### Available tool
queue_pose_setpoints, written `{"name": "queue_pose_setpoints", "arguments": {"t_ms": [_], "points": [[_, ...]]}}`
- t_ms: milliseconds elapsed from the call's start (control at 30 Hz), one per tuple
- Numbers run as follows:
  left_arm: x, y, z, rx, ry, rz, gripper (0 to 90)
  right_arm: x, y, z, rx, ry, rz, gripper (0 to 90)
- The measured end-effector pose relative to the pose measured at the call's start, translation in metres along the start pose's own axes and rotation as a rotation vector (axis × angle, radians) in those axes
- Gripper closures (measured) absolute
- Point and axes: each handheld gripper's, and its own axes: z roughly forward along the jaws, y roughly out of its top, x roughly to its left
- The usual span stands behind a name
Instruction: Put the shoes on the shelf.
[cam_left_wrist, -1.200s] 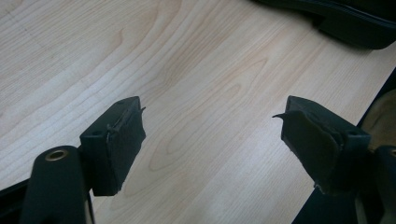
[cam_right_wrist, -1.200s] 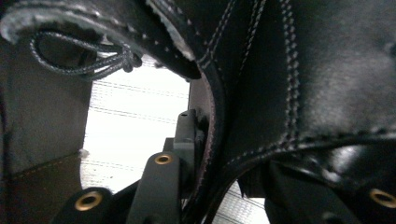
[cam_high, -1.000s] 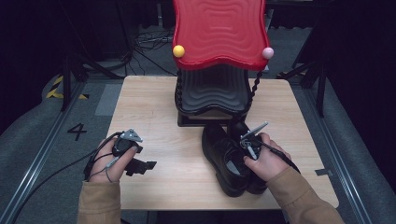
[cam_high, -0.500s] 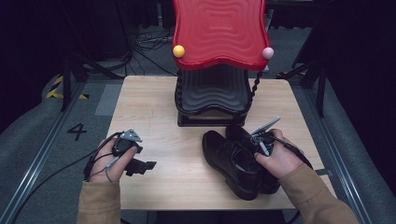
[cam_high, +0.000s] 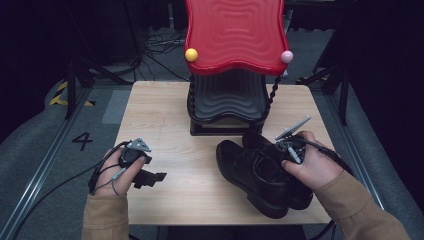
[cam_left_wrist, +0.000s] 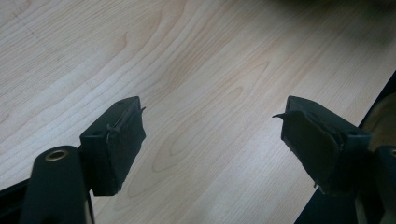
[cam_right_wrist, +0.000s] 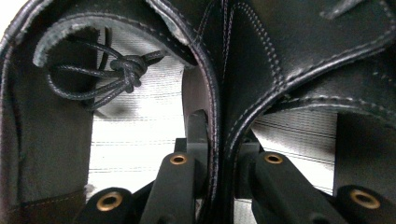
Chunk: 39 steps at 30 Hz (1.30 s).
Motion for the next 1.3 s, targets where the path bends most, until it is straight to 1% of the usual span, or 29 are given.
{"name": "queue_pose_setpoints", "arguments": {"t_ms": [67,100,167,200,300,500,533,633,767,833,867,1033,1133,1300], "points": [[0.001,0.0,-0.001,-0.002,0.0,0.004,21.7,0.002,0.001,-0.009,-0.001,-0.009,-0.005,82.1],[0.001,-0.001,-0.001,-0.004,0.001,-0.002,21.7,0.002,0.001,-0.014,-0.004,-0.013,-0.007,82.0],[0.001,-0.001,-0.001,-0.005,0.002,-0.003,21.7,0.003,0.003,-0.023,-0.007,-0.014,-0.009,82.0],[0.001,-0.001,-0.001,-0.005,0.002,-0.003,21.8,0.003,0.003,-0.023,-0.007,-0.014,-0.009,82.0],[0.0,-0.001,-0.002,-0.009,-0.001,-0.004,21.7,0.005,0.005,-0.038,-0.012,-0.013,-0.008,81.9],[0.001,-0.002,-0.004,-0.013,0.001,-0.007,21.8,0.008,0.008,-0.061,-0.027,-0.019,-0.013,81.8],[0.001,-0.002,-0.004,-0.014,0.001,-0.007,21.7,0.009,0.008,-0.065,-0.026,-0.028,-0.015,81.8],[0.001,-0.002,-0.004,-0.013,0.0,-0.006,21.7,0.011,0.01,-0.073,-0.023,-0.033,-0.02,81.7],[0.002,-0.003,-0.005,-0.018,0.003,-0.008,21.8,0.015,0.013,-0.088,-0.015,-0.032,-0.029,81.7],[0.002,-0.003,-0.006,-0.018,0.003,-0.01,21.7,0.018,0.015,-0.097,-0.02,-0.033,-0.038,81.7],[0.002,-0.003,-0.006,-0.018,0.003,-0.01,21.8,0.018,0.015,-0.097,-0.02,-0.033,-0.038,81.7],[0.001,-0.003,-0.006,-0.019,0.002,-0.009,21.8,0.022,0.018,-0.114,-0.043,-0.028,-0.05,81.6],[0.002,-0.004,-0.008,-0.022,0.006,-0.011,21.7,0.025,0.021,-0.127,-0.056,-0.023,-0.051,81.7],[0.002,-0.004,-0.007,-0.024,0.006,-0.011,21.8,0.029,0.026,-0.143,-0.06,-0.035,-0.056,81.7]]}}
